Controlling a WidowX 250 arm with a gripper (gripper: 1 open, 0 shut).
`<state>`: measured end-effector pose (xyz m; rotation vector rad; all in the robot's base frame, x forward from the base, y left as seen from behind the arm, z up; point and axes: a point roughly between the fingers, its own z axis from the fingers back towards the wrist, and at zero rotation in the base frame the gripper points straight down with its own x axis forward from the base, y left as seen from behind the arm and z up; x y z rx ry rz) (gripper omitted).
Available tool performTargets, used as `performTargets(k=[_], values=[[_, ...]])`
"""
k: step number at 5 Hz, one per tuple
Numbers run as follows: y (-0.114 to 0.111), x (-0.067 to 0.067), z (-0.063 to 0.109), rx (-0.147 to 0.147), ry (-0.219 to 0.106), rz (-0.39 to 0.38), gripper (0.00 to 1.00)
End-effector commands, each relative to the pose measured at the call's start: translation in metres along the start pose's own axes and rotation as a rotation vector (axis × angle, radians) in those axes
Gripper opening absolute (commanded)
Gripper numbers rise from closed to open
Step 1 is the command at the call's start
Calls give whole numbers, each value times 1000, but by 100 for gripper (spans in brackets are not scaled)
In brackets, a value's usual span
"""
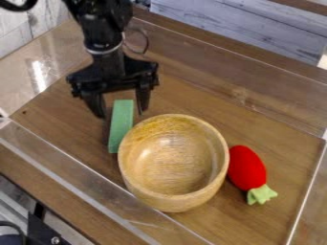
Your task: Remove the green block from the brown bowl and put it on the table
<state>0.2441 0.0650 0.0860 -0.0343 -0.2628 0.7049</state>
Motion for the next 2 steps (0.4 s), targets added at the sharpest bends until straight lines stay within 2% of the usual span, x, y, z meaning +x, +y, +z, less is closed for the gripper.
performTargets(k=[1, 2], values=[[-13, 10, 20, -22, -62, -30, 100], [-15, 7, 25, -29, -83, -43, 100]])
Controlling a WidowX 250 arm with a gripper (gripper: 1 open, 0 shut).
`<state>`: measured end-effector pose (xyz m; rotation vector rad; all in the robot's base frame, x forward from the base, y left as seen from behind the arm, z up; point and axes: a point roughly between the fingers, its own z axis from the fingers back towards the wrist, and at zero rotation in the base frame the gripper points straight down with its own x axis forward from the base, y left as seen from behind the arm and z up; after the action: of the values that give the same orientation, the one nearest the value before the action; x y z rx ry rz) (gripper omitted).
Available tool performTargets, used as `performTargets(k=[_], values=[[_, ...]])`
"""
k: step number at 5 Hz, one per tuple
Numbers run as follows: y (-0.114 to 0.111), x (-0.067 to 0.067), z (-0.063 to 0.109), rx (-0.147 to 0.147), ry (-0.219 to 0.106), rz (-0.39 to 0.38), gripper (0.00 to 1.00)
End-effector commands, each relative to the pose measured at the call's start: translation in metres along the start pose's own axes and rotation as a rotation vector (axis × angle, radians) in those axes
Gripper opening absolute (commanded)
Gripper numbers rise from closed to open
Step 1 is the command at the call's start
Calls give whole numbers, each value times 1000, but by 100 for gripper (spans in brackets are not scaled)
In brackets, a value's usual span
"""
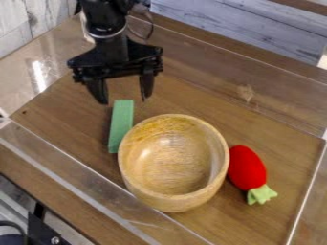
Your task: Remove the green block from the brown bowl and put it on the table
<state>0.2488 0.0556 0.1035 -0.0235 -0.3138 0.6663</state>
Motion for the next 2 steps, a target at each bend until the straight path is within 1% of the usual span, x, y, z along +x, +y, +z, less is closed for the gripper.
performTargets(k=[1, 2], values=[[-4, -1, 11, -8, -48, -18, 100], [-14, -9, 10, 19, -64, 31, 100]])
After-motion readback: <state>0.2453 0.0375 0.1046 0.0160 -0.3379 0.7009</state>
